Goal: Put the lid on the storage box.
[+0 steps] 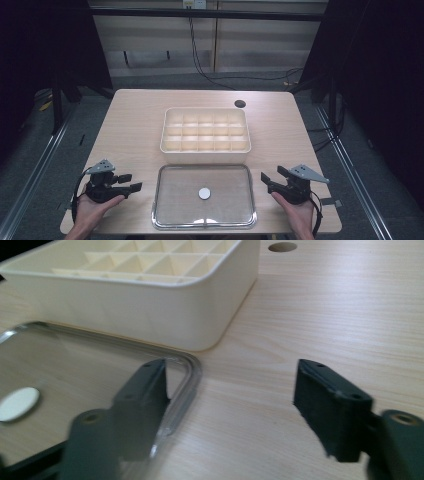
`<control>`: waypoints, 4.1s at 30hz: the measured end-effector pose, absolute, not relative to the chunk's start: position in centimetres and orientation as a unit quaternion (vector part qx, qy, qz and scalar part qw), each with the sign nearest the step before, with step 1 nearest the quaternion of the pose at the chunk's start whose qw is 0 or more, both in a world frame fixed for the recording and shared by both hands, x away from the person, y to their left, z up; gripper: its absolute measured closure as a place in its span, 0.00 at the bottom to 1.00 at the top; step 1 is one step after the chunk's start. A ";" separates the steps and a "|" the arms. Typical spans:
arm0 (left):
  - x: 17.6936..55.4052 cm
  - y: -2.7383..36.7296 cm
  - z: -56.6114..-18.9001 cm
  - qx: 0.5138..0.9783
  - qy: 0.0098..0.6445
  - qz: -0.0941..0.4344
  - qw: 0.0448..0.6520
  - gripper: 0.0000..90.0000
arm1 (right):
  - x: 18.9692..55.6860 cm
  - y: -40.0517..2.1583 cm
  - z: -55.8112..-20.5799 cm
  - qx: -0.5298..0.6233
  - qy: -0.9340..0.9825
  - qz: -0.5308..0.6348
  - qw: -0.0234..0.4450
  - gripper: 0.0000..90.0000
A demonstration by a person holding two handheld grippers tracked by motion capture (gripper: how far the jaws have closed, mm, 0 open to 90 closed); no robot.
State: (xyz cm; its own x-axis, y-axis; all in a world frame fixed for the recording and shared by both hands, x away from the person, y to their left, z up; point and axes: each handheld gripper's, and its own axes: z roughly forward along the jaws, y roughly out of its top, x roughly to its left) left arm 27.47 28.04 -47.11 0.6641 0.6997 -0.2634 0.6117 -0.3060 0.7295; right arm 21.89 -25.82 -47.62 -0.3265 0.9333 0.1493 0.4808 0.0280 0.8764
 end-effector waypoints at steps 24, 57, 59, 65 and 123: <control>27.1 26.6 -46.6 0.808 0.420 0.045 0.411 0.48 | 21.7 -24.2 -46.6 0.527 0.697 0.448 0.189 0.36; 30.4 23.1 -48.4 0.845 0.375 0.028 0.381 0.57 | 26.8 -21.9 -48.5 0.546 0.735 0.393 0.087 0.57; 30.1 23.1 -48.5 0.849 0.371 0.024 0.375 0.57 | 26.6 -21.8 -48.7 0.544 0.737 0.390 0.092 0.57; 29.8 23.0 -48.7 0.851 0.371 0.020 0.371 0.58 | 25.9 -21.7 -49.2 0.549 0.741 0.376 0.092 0.56; 29.5 22.2 -49.5 0.854 0.359 0.013 0.377 0.67 | 26.5 -23.5 -50.2 0.569 0.640 0.512 -0.074 0.75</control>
